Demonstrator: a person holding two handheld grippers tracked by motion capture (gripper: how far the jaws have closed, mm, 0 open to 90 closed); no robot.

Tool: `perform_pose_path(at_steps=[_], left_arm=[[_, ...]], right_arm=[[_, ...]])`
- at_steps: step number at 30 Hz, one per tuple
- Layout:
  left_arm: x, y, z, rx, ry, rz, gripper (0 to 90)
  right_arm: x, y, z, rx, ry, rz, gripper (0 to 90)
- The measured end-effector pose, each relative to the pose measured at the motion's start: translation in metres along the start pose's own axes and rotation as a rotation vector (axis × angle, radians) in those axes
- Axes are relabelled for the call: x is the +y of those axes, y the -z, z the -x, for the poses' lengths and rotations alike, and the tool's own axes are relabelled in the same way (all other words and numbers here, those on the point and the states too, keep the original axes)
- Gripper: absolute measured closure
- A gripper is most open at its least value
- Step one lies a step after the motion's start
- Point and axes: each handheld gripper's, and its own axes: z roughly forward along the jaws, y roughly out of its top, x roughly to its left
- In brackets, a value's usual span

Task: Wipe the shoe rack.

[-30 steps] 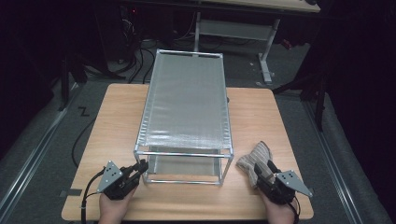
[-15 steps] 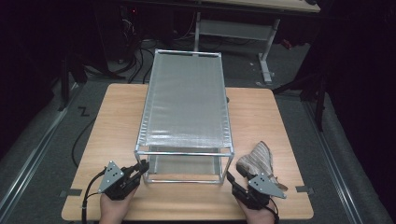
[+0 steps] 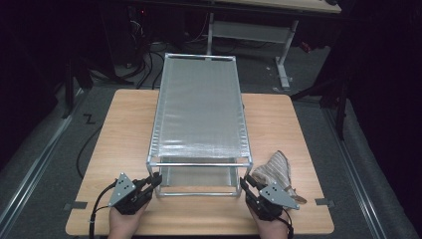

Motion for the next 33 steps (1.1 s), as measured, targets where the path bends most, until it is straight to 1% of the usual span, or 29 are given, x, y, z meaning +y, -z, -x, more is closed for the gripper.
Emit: perform_pose_path(at_steps=[4, 7, 8, 10, 13, 16, 19, 21, 24, 25, 26, 28, 29, 31, 32, 33], left_arm=[[0.0, -0.002, 0.002, -0.01, 0.002, -0.007, 77.8], [0.002, -0.005, -0.001, -0.016, 0.0, -0.02, 77.9], [0.003, -0.007, -0.002, -0.016, 0.002, -0.021, 78.0], [0.005, -0.011, -0.004, -0.01, 0.005, -0.032, 78.0], [0.009, -0.02, -0.007, -0.009, 0.018, -0.042, 77.9], [0.013, -0.029, -0.009, -0.002, 0.011, -0.054, 78.0], [0.016, -0.041, -0.01, 0.017, 0.008, -0.055, 78.1], [0.018, -0.049, -0.012, 0.042, 0.01, -0.049, 78.2], [0.02, -0.062, -0.015, 0.078, 0.023, -0.032, 78.2], [0.02, -0.066, -0.018, 0.089, 0.033, -0.024, 78.1], [0.02, -0.07, -0.019, 0.095, 0.046, -0.019, 77.9], [0.022, -0.075, -0.023, 0.104, 0.055, -0.021, 77.6], [0.022, -0.077, -0.024, 0.1, 0.06, -0.025, 77.4], [0.022, -0.076, -0.025, 0.102, 0.048, -0.039, 75.3], [0.02, -0.075, -0.025, 0.107, 0.042, -0.042, 72.1], [0.018, -0.07, -0.023, 0.117, 0.048, -0.04, 70.4]], right_arm=[[-0.001, 0.002, 0.003, 0.007, -0.018, 0.001, 81.3], [-0.002, 0.006, 0.003, 0.004, -0.016, 0.004, 81.4], [-0.003, 0.008, 0.002, 0.011, -0.012, 0.007, 81.4], [-0.004, 0.012, 0.001, 0.014, -0.002, 0.006, 81.3], [-0.006, 0.016, 0.0, 0.015, 0.006, 0.007, 81.3], [-0.007, 0.02, 0.001, 0.013, 0.006, 0.009, 81.3], [-0.009, 0.023, 0.002, 0.008, 0.003, 0.011, 81.4], [-0.009, 0.025, 0.001, 0.012, 0.003, 0.013, 81.3], [-0.01, 0.027, -0.002, 0.024, 0.012, 0.013, 81.2], [-0.01, 0.027, -0.003, 0.027, 0.015, 0.014, 81.2], [-0.01, 0.027, -0.004, 0.032, 0.017, 0.015, 81.2], [-0.009, 0.026, -0.006, 0.043, 0.024, 0.016, 81.1], [-0.009, 0.026, -0.007, 0.048, 0.028, 0.018, 81.1], [-0.009, 0.026, -0.008, 0.054, 0.029, 0.018, 81.1], [-0.009, 0.026, -0.008, 0.056, 0.027, 0.017, 81.1], [-0.009, 0.026, -0.008, 0.057, 0.028, 0.017, 81.1]])
